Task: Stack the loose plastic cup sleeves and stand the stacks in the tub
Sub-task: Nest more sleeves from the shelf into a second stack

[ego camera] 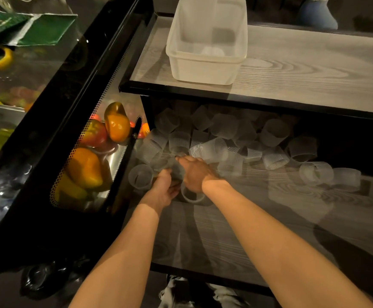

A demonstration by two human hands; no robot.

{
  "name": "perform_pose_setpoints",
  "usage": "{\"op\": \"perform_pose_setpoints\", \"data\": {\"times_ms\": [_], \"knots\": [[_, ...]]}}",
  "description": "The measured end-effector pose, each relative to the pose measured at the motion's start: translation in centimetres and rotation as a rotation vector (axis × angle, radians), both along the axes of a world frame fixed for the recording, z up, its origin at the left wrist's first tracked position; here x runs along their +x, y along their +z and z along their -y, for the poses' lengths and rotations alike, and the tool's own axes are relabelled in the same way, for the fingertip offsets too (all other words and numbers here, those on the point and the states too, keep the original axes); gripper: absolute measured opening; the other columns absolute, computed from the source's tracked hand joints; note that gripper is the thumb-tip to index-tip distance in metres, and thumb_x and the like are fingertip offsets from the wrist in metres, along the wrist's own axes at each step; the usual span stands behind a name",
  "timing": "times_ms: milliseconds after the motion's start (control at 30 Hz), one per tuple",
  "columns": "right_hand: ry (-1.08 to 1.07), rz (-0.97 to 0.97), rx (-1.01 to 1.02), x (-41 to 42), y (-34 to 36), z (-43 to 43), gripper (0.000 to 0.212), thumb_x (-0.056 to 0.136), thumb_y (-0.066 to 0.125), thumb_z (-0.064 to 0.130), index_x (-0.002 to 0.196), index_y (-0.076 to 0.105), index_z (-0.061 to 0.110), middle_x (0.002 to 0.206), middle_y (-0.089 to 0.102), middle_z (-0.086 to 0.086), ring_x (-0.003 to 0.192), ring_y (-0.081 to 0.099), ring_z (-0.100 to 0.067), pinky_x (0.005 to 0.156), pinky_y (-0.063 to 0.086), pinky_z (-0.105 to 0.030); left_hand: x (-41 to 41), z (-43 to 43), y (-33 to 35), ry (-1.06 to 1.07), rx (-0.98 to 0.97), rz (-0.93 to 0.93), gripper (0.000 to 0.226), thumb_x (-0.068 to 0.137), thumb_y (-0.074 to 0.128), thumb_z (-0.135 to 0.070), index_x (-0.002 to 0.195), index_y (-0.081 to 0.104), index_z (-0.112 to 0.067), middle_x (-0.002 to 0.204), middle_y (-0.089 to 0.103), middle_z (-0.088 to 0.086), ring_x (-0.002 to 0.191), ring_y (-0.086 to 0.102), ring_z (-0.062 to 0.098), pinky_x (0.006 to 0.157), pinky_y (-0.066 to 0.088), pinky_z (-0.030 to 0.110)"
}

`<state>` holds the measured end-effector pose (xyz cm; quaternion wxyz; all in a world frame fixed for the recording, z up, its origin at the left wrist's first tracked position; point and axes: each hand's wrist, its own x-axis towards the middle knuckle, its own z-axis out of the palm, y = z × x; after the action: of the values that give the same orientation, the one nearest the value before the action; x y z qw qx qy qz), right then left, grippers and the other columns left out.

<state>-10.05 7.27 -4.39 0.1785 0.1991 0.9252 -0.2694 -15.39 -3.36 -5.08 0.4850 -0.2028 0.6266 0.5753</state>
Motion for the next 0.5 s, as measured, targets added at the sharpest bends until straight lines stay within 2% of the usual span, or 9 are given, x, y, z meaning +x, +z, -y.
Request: {"op": "perform_pose_setpoints", "data": {"times_ms": [100,133,200,300,433,500], "knots": [[-0.075,-0.002,-0.031,0.2,-0.5,0.1,0.076,0.09,0.052,0.006,0.158,0.024,0.027,0.15,0.027,0.0,0.13,0.036,-0.033,0.111,0.038,-0.045,-0.2,0.3,-0.5,0.024,0.025,0.017,0.043,0.106,0.042,-0.037,0.136,0.051,-0.009,0.127,0.06,0.014,0.115,0.056,0.028,0.105,0.041,0.04],[-0.086,-0.003,-0.029,0.2,-0.7,0.1,0.07,0.094,0.05,0.011,0.157,0.026,0.026,0.148,0.027,-0.001,0.128,0.037,-0.033,0.11,0.039,-0.045,-0.3,0.4,-0.6,0.049,0.032,0.021,0.043,0.106,0.042,-0.037,0.136,0.052,-0.007,0.133,0.058,0.015,0.117,0.054,0.028,0.11,0.038,0.041],[-0.086,-0.014,-0.009,0.4,-1.1,0.1,0.059,0.099,0.047,0.024,0.155,0.03,0.024,0.144,0.03,-0.004,0.125,0.042,-0.033,0.108,0.041,-0.046,-0.4,0.6,-0.7,0.076,0.052,0.027,0.038,0.106,0.042,-0.037,0.126,0.056,-0.008,0.135,0.059,0.014,0.116,0.054,0.028,0.112,0.036,0.042],[-0.101,-0.06,0.014,0.6,-1.3,0.0,0.051,0.098,0.053,0.031,0.147,0.041,0.024,0.137,0.036,-0.007,0.116,0.051,-0.033,0.1,0.048,-0.046,-0.2,0.6,-0.7,0.076,0.06,0.024,0.039,0.105,0.044,-0.038,0.129,0.056,-0.01,0.138,0.059,0.013,0.126,0.053,0.029,0.112,0.035,0.041],[-0.145,-0.071,0.052,0.4,-0.8,0.1,0.037,0.096,0.057,0.026,0.132,0.049,0.021,0.133,0.039,-0.007,0.105,0.059,-0.033,0.093,0.053,-0.047,0.0,0.7,-0.9,0.06,0.054,0.011,0.026,0.103,0.047,-0.038,0.111,0.06,-0.017,0.14,0.059,0.011,0.131,0.052,0.029,0.114,0.034,0.043],[-0.181,-0.079,0.034,0.2,-0.8,0.2,0.035,0.096,0.055,0.018,0.131,0.051,0.02,0.134,0.04,-0.007,0.106,0.059,-0.032,0.094,0.052,-0.045,0.1,0.8,-0.9,0.05,0.043,-0.007,0.033,0.103,0.047,-0.037,0.126,0.058,-0.016,0.143,0.057,0.009,0.132,0.051,0.029,0.115,0.033,0.044]]}}
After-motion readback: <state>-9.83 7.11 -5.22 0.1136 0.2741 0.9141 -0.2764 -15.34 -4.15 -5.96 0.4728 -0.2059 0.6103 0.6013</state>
